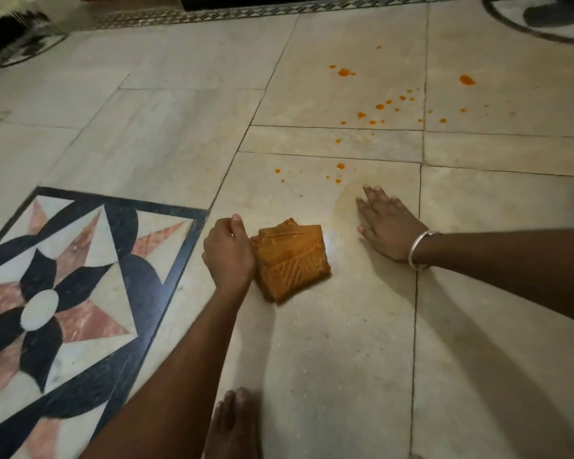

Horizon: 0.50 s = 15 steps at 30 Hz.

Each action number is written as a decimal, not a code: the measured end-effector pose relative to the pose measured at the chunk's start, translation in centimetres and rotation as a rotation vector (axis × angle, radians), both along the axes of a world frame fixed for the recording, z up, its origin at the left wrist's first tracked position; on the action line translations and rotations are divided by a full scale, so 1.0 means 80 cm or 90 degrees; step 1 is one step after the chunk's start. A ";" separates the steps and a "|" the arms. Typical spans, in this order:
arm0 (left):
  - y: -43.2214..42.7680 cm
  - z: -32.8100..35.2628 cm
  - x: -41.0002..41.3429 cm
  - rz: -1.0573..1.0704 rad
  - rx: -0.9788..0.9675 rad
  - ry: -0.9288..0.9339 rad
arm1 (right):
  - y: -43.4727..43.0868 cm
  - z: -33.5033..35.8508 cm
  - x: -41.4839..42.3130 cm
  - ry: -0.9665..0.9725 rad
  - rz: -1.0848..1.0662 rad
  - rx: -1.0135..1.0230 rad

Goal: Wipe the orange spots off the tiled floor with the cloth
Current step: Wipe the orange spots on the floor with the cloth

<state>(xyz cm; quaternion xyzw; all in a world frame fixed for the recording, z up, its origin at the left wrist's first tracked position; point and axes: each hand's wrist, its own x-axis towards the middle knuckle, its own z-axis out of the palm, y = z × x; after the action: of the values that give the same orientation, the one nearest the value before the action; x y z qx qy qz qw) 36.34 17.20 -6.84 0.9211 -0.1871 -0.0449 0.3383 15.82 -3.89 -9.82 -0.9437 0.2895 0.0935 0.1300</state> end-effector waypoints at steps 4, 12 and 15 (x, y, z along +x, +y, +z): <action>-0.009 -0.018 -0.040 -0.201 0.012 -0.109 | 0.016 -0.024 0.010 -0.020 0.053 -0.027; -0.035 -0.086 -0.047 -0.526 0.317 -0.161 | 0.043 -0.070 0.008 -0.072 0.072 -0.081; -0.040 -0.090 -0.025 -0.452 0.325 -0.179 | 0.044 -0.071 0.006 -0.080 0.076 -0.103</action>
<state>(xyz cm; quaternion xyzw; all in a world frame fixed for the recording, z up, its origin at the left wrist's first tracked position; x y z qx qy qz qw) 34.33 14.03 -14.06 0.8511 -0.5180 -0.0769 0.0356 16.26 -0.41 -15.46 -0.9706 0.2307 0.0186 0.0657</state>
